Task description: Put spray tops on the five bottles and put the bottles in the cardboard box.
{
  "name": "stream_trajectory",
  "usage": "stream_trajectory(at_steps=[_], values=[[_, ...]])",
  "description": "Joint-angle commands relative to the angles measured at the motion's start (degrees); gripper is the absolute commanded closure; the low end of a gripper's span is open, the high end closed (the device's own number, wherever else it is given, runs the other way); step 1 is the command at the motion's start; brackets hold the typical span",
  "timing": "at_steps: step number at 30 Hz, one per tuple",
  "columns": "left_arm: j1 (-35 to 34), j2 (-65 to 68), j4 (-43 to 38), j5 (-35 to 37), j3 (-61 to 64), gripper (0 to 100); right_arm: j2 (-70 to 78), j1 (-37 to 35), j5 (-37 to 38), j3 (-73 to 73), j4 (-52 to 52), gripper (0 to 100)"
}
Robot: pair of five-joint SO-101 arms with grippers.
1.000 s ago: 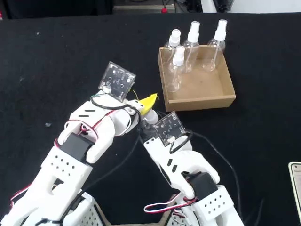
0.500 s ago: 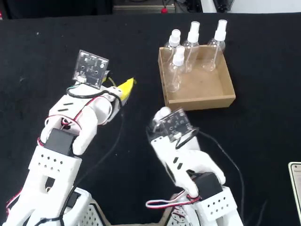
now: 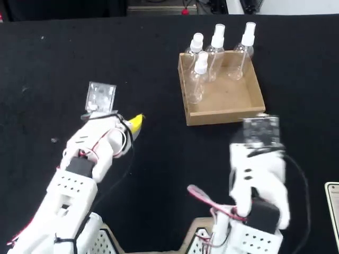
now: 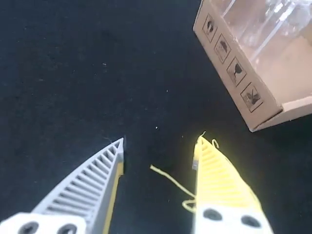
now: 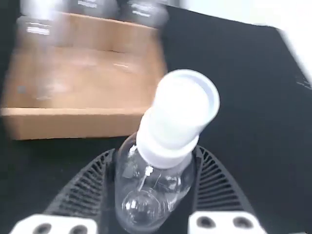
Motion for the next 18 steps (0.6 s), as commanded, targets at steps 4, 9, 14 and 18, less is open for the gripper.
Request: stream_trajectory(at_steps=[4, 9, 14, 18], values=[[0.0, -1.1, -11.2, 2.1, 5.0, 78, 13.3, 13.1, 1.8, 3.5, -16.4, 90.3], [0.0, -0.5, -11.3, 2.1, 5.4, 78, 26.1, 13.6, 1.8, 3.6, -26.4, 90.3], [0.0, -0.5, -11.3, 2.1, 5.5, 78, 36.1, 15.3, 1.5, 4.1, -37.2, 90.3], [0.6, -0.5, -11.4, 2.1, 6.0, 78, 40.7, 16.7, 1.4, 2.9, -39.5, 90.3]])
